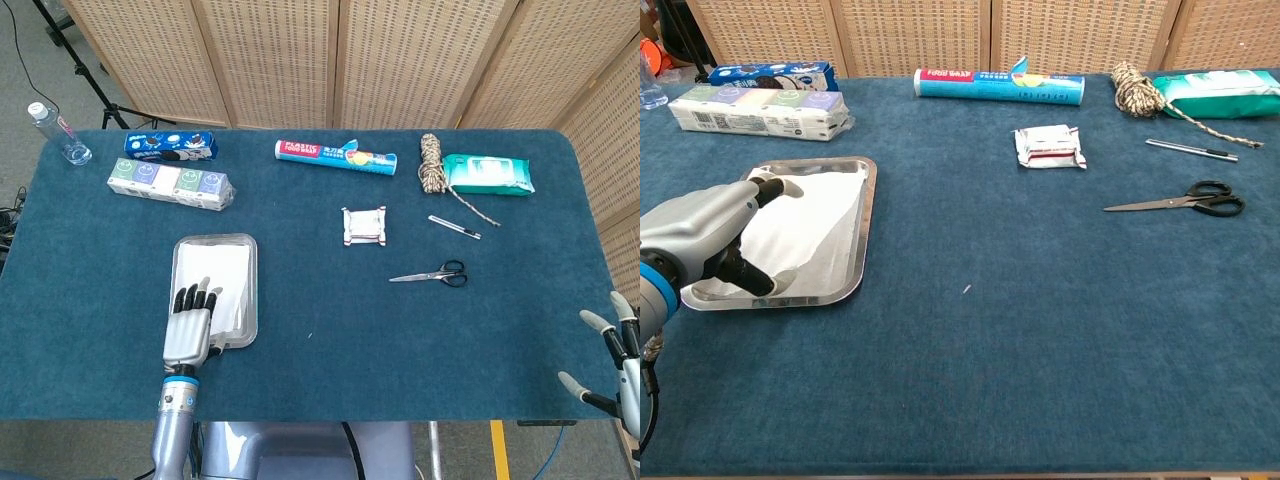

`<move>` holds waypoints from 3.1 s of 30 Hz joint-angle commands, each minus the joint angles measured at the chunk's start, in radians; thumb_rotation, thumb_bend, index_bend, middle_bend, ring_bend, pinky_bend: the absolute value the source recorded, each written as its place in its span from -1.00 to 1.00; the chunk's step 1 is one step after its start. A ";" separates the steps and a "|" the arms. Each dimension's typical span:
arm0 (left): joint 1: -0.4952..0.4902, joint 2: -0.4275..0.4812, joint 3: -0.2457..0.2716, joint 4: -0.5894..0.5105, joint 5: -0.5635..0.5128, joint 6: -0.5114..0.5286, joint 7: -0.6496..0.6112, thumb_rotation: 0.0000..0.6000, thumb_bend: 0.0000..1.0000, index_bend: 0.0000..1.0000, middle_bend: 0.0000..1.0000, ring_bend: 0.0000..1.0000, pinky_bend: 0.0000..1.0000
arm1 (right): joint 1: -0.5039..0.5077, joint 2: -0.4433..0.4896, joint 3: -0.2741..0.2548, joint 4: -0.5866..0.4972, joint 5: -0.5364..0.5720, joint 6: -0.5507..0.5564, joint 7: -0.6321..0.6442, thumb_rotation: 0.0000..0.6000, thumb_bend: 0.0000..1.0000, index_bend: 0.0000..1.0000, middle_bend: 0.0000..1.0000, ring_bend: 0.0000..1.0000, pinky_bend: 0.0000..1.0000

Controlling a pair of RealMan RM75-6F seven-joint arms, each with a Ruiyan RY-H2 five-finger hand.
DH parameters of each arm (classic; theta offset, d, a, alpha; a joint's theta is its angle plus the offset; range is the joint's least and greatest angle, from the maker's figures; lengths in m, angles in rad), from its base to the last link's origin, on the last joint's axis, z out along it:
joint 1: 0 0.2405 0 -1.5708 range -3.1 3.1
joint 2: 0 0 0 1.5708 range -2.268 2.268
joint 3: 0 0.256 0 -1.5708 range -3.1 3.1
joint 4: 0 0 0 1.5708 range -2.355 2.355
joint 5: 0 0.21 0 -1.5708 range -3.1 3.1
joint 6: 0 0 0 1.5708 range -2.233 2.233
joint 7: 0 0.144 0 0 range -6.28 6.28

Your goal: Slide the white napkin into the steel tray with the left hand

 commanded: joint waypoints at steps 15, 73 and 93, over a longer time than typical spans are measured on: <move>0.019 0.079 0.002 -0.076 0.153 0.007 -0.182 1.00 -0.40 -0.85 -1.00 -1.00 -1.00 | -0.003 -0.002 0.000 0.007 -0.005 0.009 0.007 1.00 -0.89 -0.59 -1.00 -1.00 -1.00; -0.233 0.566 0.010 -0.204 -0.280 -0.482 -0.415 1.00 -0.28 -0.36 -1.00 -1.00 -1.00 | 0.000 0.002 0.000 -0.004 0.001 -0.004 0.000 1.00 -0.89 -0.59 -1.00 -1.00 -1.00; -0.305 0.458 0.069 -0.114 -0.397 -0.467 -0.365 1.00 -0.28 -0.36 -1.00 -1.00 -1.00 | -0.003 0.005 0.002 -0.001 0.005 0.001 0.015 1.00 -0.89 -0.59 -1.00 -1.00 -1.00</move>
